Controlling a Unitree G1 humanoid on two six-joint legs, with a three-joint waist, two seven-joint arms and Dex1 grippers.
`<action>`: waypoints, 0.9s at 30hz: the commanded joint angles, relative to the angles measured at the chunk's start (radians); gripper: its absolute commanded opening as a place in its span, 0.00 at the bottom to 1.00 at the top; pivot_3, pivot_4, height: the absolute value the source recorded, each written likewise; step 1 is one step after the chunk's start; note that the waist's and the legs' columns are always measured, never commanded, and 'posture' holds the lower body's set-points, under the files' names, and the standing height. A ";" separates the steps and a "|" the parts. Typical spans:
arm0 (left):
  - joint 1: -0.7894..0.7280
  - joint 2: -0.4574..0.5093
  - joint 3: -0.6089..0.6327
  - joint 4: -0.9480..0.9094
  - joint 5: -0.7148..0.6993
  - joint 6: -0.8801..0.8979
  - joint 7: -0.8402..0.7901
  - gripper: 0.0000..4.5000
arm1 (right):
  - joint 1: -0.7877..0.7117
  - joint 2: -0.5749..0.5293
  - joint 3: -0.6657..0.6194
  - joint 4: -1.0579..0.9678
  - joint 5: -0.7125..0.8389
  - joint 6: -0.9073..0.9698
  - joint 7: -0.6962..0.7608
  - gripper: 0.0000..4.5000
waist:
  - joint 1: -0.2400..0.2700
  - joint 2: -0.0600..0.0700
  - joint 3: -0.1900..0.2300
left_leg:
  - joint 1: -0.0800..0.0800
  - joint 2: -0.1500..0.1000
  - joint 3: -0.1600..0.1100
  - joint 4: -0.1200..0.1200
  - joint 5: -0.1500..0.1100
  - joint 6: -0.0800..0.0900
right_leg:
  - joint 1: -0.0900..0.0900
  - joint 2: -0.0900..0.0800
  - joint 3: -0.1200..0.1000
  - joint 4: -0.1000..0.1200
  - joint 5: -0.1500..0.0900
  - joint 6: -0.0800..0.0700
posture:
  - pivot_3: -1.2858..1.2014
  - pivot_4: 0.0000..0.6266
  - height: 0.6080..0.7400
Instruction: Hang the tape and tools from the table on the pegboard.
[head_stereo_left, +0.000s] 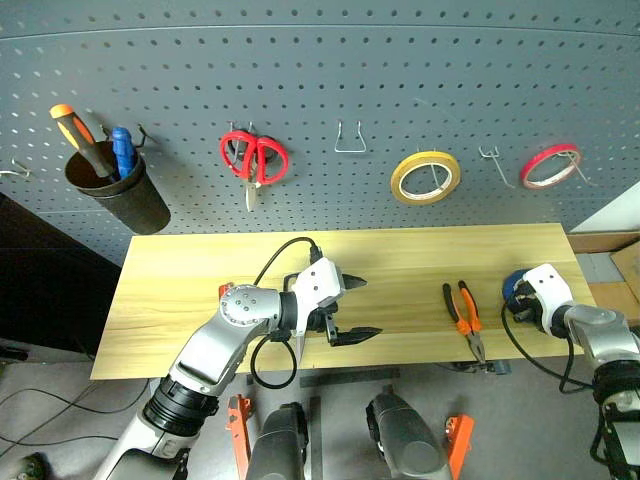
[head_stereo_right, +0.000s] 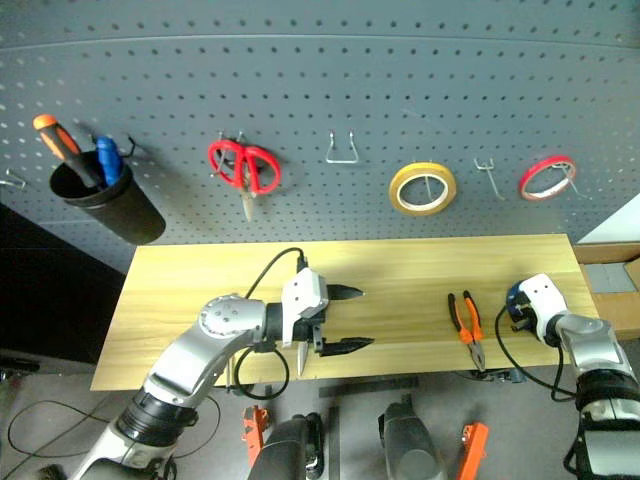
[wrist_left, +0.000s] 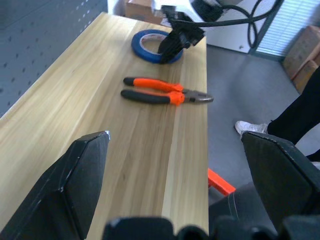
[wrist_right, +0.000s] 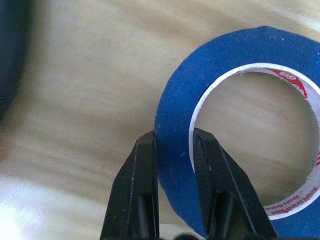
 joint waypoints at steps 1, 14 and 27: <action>0.007 0.018 0.027 -0.052 -0.021 -0.006 -0.006 1.00 | 0.150 -0.038 -0.076 -0.337 -0.008 0.087 -0.060 0.09 | 0.009 0.004 0.001 | -0.002 0.000 0.000 0.000 0.000 -0.001 | -0.002 0.000 0.000 0.001 0.000 0.000 | 0.41 0.54 1.00; -0.052 -0.016 0.067 -0.014 -0.075 -0.004 -0.003 1.00 | 0.487 0.159 -0.042 -1.441 -0.294 0.300 -0.390 0.09 | 0.015 0.011 0.008 | -0.021 -0.003 0.002 0.001 0.002 -0.003 | -0.023 -0.001 0.002 0.004 0.000 0.001 | 0.39 0.59 1.00; -0.090 -0.047 0.070 0.013 -0.080 -0.019 0.009 1.00 | 0.164 0.193 -0.049 -1.151 -0.267 0.114 -0.386 0.09 | -0.006 0.006 0.014 | -0.025 -0.002 0.002 0.001 0.002 -0.003 | -0.028 -0.001 0.001 0.005 0.000 0.001 | 0.39 0.57 1.00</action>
